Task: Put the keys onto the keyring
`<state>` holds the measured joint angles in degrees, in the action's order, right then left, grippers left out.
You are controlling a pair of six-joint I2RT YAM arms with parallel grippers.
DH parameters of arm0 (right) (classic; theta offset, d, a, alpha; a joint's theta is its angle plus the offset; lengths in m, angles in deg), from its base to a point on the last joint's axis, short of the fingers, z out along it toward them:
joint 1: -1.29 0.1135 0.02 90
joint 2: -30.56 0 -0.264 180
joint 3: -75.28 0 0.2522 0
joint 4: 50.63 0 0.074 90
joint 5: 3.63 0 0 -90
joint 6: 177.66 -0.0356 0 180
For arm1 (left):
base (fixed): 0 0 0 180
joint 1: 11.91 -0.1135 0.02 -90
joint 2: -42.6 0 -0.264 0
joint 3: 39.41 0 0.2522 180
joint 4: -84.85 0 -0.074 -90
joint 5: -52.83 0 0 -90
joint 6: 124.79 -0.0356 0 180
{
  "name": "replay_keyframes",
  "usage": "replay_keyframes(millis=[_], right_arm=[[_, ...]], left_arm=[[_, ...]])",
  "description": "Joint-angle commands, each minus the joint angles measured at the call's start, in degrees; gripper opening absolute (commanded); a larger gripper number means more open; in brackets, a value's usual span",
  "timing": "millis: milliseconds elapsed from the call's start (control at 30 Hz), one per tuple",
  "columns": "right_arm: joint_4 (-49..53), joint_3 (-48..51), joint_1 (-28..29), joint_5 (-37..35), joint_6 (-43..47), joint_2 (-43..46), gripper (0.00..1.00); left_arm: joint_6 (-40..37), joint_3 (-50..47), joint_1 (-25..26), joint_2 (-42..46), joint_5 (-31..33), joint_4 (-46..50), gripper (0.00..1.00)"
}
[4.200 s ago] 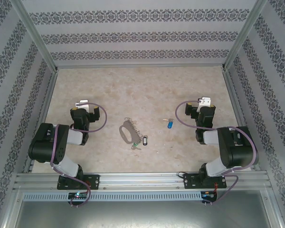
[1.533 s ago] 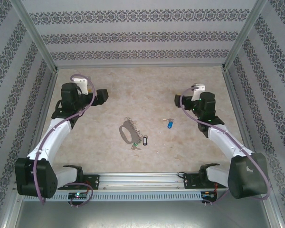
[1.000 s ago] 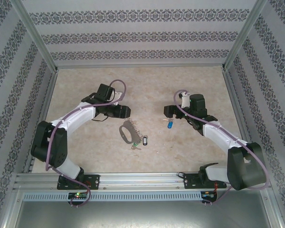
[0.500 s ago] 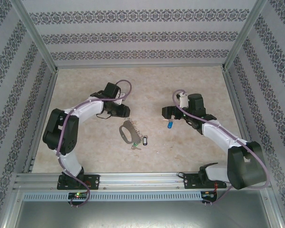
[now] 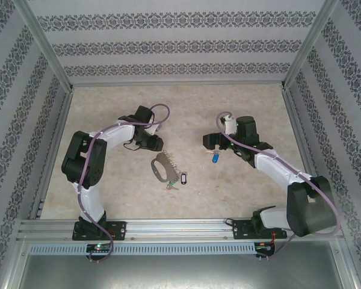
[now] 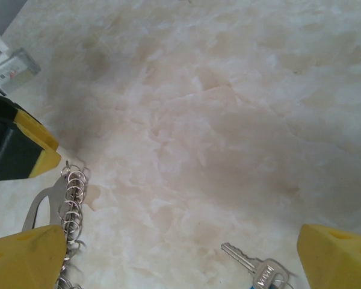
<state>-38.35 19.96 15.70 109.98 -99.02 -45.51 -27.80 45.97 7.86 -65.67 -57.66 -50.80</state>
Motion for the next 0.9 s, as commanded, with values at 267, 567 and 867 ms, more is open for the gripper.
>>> replay_keyframes(millis=[267,567,867], right_arm=[[0.41,-1.77,0.46,0.82,1.68,1.62,0.98],[1.1,-1.62,0.46,0.47,2.57,3.62,0.98],[0.88,-0.98,0.46,0.29,2.71,4.58,0.98]], left_arm=[[-3.23,2.19,0.79,-3.64,0.32,1.68,0.45],[-4.07,2.74,2.8,-3.87,-0.45,0.9,0.46],[-5.22,4.97,4.27,-4.61,1.3,1.35,0.53]])
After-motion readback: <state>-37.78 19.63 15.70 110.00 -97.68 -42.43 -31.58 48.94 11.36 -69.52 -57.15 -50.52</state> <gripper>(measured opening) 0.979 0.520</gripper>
